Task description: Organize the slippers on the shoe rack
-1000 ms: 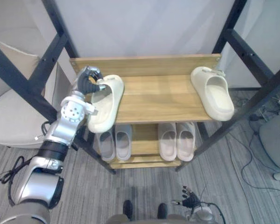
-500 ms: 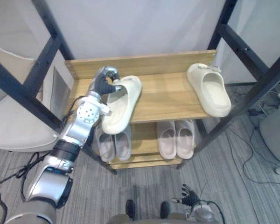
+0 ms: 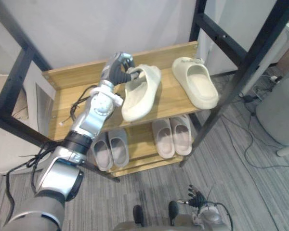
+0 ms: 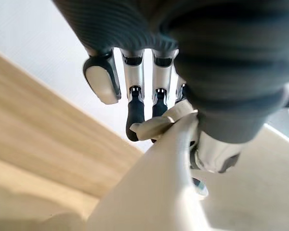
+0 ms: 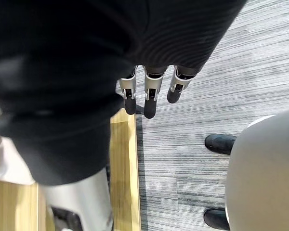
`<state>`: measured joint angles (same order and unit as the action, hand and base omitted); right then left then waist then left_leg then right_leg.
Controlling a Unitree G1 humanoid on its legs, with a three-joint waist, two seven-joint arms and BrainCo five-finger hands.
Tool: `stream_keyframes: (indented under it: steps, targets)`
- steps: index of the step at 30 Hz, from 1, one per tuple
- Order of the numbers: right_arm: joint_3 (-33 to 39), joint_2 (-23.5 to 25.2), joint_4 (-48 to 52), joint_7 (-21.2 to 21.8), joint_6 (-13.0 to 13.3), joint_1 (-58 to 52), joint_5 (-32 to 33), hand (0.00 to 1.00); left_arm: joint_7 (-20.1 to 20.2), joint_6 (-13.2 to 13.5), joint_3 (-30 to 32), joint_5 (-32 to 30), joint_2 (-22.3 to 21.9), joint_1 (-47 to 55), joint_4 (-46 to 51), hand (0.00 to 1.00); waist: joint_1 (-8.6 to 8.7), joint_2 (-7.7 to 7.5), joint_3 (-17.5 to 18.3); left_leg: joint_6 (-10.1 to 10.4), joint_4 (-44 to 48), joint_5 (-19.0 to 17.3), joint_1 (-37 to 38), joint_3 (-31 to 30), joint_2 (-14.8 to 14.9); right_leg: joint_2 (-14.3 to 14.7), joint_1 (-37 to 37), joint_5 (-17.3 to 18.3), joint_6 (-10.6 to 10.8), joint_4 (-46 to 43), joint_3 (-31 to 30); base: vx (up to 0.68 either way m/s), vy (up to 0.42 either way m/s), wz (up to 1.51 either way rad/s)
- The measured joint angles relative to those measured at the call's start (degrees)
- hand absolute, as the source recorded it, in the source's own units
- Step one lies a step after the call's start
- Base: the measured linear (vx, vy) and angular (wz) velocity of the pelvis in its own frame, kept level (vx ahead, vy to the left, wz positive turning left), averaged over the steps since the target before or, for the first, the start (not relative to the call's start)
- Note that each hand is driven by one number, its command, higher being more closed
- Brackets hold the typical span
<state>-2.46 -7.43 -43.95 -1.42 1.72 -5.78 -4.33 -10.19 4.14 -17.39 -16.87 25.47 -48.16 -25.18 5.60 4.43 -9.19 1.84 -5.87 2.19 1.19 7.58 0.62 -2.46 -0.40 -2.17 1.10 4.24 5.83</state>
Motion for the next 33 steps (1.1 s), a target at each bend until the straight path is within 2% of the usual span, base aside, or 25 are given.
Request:
stream_keyframes:
  steps: [4,15,16,33]
  targets:
    - [0.0,0.0,0.3,-0.9,0.0,0.0,0.0,0.0,-1.0,-0.7,0.0,-1.2,-0.7,-2.3,-0.8,1.0,0.31,-0.06,-0.1,-0.1,0.0,0.0,-1.2,1.2,-0.1,0.0,-1.6,-0.8,0.2,0.1,-1.3,0.02,0.017,-0.17]
    - [0.0,0.0,3.0,-1.7,0.7,0.2,0.5,0.0,-4.1,-2.2,2.3,-2.3,-1.1,-8.3,-4.3,1.0,1.33,-0.65,-3.2,-0.5,0.0,-0.3,-2.3,2.9,-0.2,-0.1,-4.1,-2.3,0.5,0.3,-5.1,-0.01,0.017,-0.18]
    - [0.0,0.0,3.0,-1.9,0.8,0.3,0.5,0.0,-4.5,-2.2,2.3,-2.8,-1.1,-8.7,-4.8,0.0,1.37,-0.65,-3.2,-0.6,0.0,-0.3,-2.5,2.9,-0.2,-0.1,-4.3,-2.3,0.6,0.2,-5.2,0.0,0.015,-0.05]
    - [0.0,0.1,2.5,-2.2,1.7,0.9,1.0,0.0,-6.0,-3.2,4.1,-4.4,-2.2,-9.8,-5.4,0.0,1.69,-1.3,-4.1,-0.6,0.0,-0.3,-3.2,2.6,-0.6,-0.4,-5.3,-2.8,0.8,0.2,-5.9,0.0,0.004,-0.03]
